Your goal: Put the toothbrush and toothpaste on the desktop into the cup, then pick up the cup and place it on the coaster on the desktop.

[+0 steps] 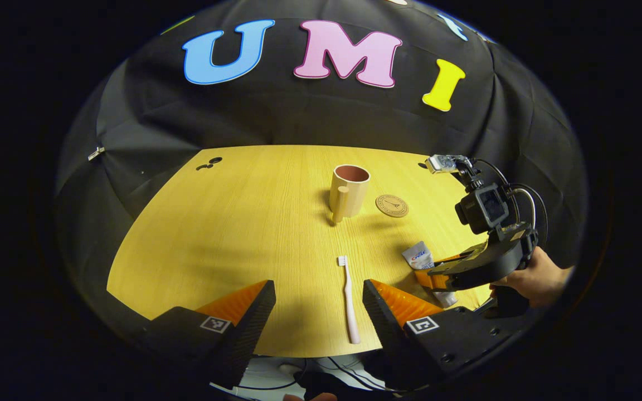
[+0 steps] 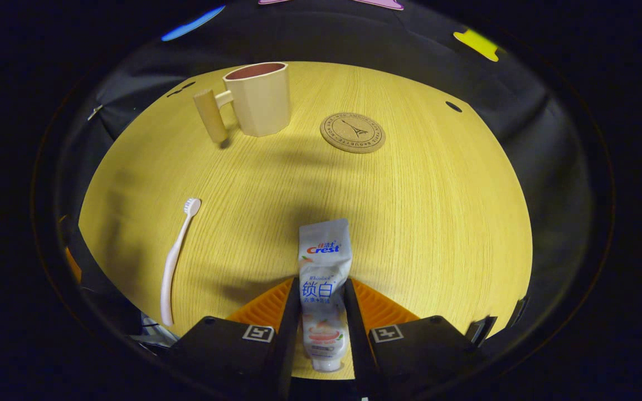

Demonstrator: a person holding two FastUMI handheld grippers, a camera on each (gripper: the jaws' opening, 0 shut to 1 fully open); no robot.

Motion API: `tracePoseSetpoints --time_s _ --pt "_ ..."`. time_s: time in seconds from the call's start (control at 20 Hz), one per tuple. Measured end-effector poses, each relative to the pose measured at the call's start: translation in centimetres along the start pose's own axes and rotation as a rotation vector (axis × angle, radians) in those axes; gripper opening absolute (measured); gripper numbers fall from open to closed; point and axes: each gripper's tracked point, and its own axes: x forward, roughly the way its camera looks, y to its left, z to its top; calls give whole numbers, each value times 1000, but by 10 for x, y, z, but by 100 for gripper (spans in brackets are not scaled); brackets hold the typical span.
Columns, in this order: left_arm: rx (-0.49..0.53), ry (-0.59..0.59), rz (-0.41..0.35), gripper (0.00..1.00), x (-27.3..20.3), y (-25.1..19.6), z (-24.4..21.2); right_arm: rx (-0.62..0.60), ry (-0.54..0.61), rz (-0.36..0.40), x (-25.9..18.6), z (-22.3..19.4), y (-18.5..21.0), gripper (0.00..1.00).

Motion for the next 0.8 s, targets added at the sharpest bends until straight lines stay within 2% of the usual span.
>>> tracePoseSetpoints --time_s 0.1,0.3,0.35,0.4,0.45,0.55,0.6,0.65,0.7,0.8 --pt "2 2 1 98 1 0 1 -7 -1 -9 0 0 1 46" --pt "4 4 -8 98 3 -2 1 -99 -27 -41 -2 0 5 38" --pt "3 5 -6 98 4 -2 1 -96 -29 -33 -1 -1 5 35" --pt "2 6 -5 98 3 -1 2 -76 -36 -27 -5 1 6 26" --pt "1 8 -3 98 4 -1 1 -54 -40 2 -1 0 7 27" --pt "1 10 0 95 6 -1 0 12 -40 67 -1 -2 9 19" --pt "3 12 -2 98 6 -2 1 52 -47 98 -3 -1 9 23" --pt "5 16 -3 95 7 -4 0 89 -51 120 -4 -1 7 23" --pt "8 21 -8 98 8 -6 0 116 -67 140 -7 0 5 23" --pt "13 24 -9 97 10 -9 0 141 -119 170 -17 6 2 23"
